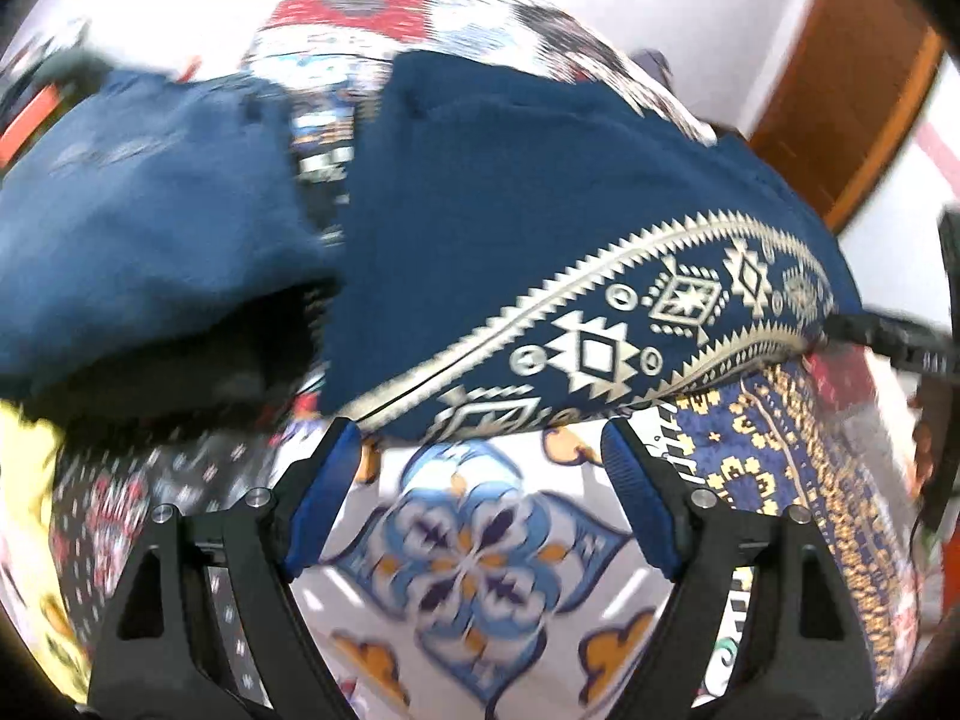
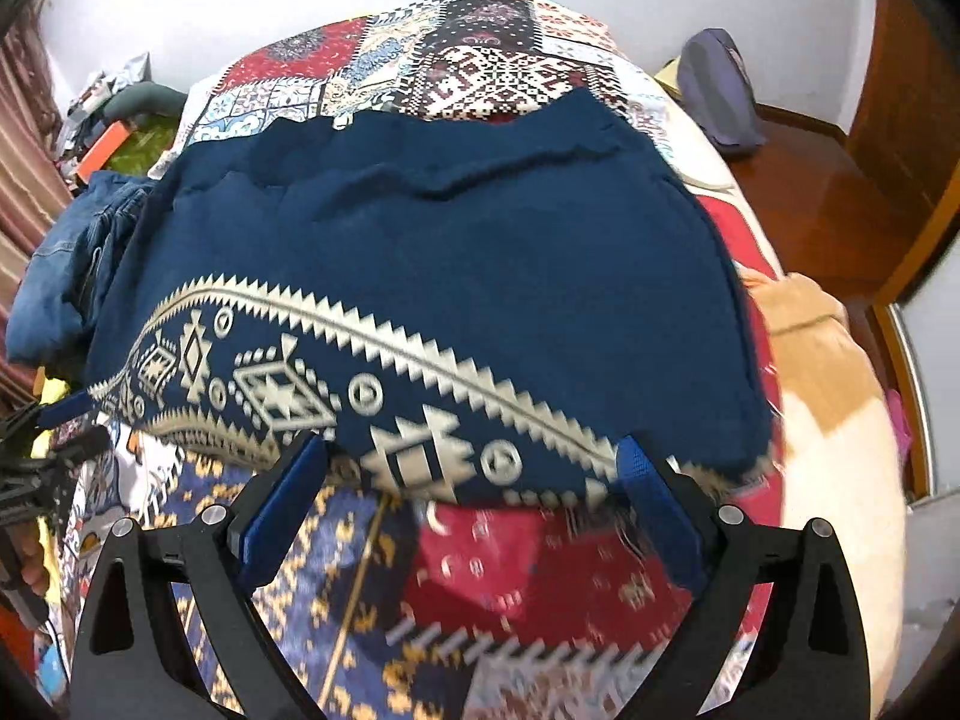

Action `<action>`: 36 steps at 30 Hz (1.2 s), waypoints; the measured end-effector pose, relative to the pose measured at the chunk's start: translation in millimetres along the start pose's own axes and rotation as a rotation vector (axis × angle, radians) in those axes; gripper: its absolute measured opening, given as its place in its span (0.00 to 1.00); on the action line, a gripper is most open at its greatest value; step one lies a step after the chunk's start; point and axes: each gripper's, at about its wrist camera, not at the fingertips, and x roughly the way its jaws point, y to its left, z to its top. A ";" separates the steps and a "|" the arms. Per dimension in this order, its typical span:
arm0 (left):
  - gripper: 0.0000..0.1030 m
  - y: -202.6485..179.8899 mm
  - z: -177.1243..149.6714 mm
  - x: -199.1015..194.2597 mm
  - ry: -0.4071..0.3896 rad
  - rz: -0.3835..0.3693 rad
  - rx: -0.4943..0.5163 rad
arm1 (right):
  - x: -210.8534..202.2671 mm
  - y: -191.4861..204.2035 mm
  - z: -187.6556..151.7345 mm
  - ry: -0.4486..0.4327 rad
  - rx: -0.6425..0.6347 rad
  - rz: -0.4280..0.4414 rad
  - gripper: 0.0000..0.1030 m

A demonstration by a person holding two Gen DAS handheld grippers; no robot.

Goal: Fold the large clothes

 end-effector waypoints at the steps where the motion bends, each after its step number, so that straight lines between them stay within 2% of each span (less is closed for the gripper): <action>1: 0.79 4.9 -3.6 -4.5 -0.006 -0.016 -0.040 | -6.0 0.7 -1.8 -0.011 -0.003 -0.002 0.93; 4: 0.79 24.2 -17.0 -10.8 0.006 -0.138 -0.191 | -21.0 5.3 -4.4 -0.041 -0.020 -0.015 0.93; 9: 0.79 45.2 -30.2 5.7 0.044 -0.356 -0.390 | -36.1 16.2 -3.8 -0.083 -0.023 0.006 0.93; 11: 0.79 49.3 -30.6 14.7 0.045 -0.394 -0.433 | -38.5 20.3 -2.8 -0.091 -0.015 0.021 0.93; 13: 0.79 51.1 -27.0 22.8 0.025 -0.390 -0.447 | -39.5 23.0 -4.8 -0.096 -0.014 0.030 0.93; 18: 0.79 46.4 -4.2 42.6 -0.041 -0.351 -0.390 | -27.9 24.5 0.9 -0.102 -0.005 0.035 0.93; 23: 0.79 41.5 23.8 61.9 -0.052 -0.392 -0.386 | -7.0 19.9 7.1 -0.076 0.029 0.032 0.93; 26: 0.75 41.6 40.9 72.3 -0.068 -0.372 -0.400 | 1.3 18.8 9.1 -0.065 0.039 0.036 0.93; 27: 0.66 41.1 45.6 75.6 -0.069 -0.369 -0.406 | 5.8 18.4 10.8 -0.061 0.043 0.033 0.93; 29: 0.59 41.3 55.2 83.0 -0.074 -0.377 -0.436 | 8.1 18.3 11.4 -0.060 0.045 0.021 0.93; 31: 0.46 40.1 60.2 84.6 -0.089 -0.362 -0.461 | 7.2 17.6 12.0 -0.062 0.045 0.022 0.93; 32: 0.41 39.7 62.2 84.8 -0.094 -0.345 -0.464 | 6.2 16.9 12.8 -0.064 0.046 0.022 0.93; 33: 0.29 36.9 65.4 82.6 -0.101 -0.316 -0.462 | 4.7 16.4 13.0 -0.066 0.047 0.020 0.93; 34: 0.24 34.9 67.1 79.7 -0.106 -0.296 -0.459 | 2.3 15.9 13.6 -0.069 0.047 0.016 0.93; 36: 0.19 23.2 71.8 67.5 -0.117 -0.210 -0.452 | -3.8 15.5 15.1 -0.076 0.047 0.004 0.93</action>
